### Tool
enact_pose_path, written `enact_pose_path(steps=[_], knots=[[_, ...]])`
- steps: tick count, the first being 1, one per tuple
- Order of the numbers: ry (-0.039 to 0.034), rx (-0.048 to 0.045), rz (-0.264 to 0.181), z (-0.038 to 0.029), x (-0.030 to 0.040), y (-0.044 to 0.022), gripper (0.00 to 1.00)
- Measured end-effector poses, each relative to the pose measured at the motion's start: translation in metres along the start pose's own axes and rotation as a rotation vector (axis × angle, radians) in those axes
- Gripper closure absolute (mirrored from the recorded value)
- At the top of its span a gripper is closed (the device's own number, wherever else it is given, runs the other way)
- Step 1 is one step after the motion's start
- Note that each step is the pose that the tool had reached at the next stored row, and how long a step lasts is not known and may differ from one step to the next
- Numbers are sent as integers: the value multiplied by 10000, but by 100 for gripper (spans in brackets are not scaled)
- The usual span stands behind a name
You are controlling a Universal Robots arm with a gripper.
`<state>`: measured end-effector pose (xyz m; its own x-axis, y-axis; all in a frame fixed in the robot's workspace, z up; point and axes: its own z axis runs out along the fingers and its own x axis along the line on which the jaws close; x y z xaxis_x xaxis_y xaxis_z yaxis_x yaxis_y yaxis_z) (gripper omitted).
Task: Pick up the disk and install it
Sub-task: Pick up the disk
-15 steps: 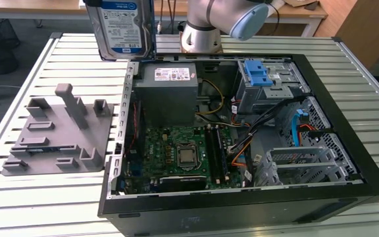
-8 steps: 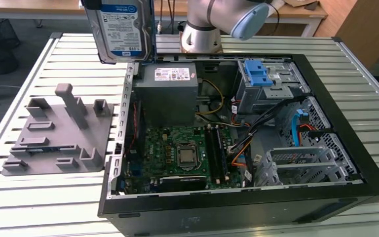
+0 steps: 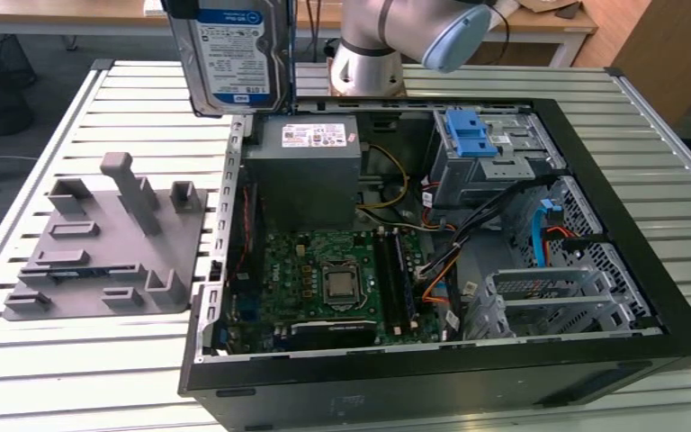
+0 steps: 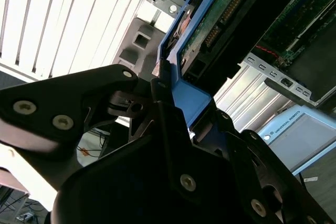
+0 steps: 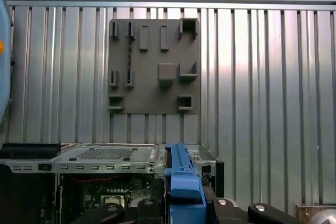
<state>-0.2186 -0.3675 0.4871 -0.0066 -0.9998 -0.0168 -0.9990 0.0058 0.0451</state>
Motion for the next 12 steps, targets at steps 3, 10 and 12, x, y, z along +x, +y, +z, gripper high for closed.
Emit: enact_pose_path(steps=[3,10,12], knots=[[1,-11,0,-5,-1,-107,64],[0,-18,1,-8,0,-167,64],[1,-18,0,-8,0,-168,64]])
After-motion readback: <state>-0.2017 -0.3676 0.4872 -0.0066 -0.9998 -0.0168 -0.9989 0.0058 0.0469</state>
